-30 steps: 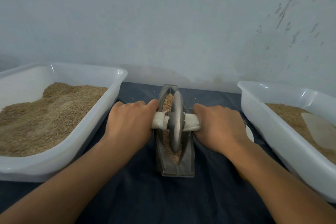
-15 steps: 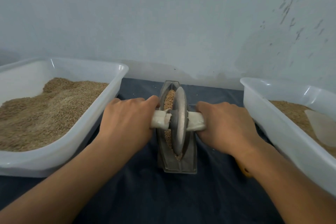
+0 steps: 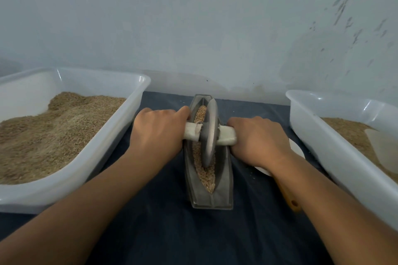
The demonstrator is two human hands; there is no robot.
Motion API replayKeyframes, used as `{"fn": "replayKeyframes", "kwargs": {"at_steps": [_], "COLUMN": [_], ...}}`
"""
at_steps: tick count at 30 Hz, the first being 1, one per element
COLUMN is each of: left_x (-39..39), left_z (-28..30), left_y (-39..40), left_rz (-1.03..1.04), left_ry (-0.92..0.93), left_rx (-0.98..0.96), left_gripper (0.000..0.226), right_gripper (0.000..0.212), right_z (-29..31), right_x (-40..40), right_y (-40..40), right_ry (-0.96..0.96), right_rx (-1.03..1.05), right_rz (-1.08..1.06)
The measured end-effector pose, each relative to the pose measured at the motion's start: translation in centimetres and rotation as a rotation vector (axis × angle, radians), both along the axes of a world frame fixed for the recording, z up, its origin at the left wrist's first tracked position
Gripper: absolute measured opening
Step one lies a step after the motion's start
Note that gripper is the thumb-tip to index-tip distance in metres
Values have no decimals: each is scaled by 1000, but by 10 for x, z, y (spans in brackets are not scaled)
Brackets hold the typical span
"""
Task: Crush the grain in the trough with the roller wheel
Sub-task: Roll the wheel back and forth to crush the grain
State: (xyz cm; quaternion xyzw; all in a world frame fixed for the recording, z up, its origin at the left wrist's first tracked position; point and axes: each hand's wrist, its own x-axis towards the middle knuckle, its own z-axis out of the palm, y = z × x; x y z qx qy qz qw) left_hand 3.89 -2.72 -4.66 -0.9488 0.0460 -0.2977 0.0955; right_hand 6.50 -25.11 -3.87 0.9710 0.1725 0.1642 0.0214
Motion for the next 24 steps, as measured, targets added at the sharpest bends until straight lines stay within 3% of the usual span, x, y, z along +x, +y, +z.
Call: {"fn": "replayKeyframes", "kwargs": {"at_steps": [7, 18, 24], "left_x": [27, 62, 65], "left_z": [-8, -3, -2], "left_y": [5, 3, 2], "left_rz": [-17, -5, -13], "left_ry": [-40, -30, -64], "left_rx": [-39, -53, -42], "left_gripper": [25, 18, 16], "right_gripper": [11, 11, 12], "right_z": [8, 33, 31], "right_x": [30, 71, 75], "right_y": [2, 10, 11], "right_ry": [58, 443, 441], "right_rx": [-58, 16, 30], "right_rz": [31, 84, 77]}}
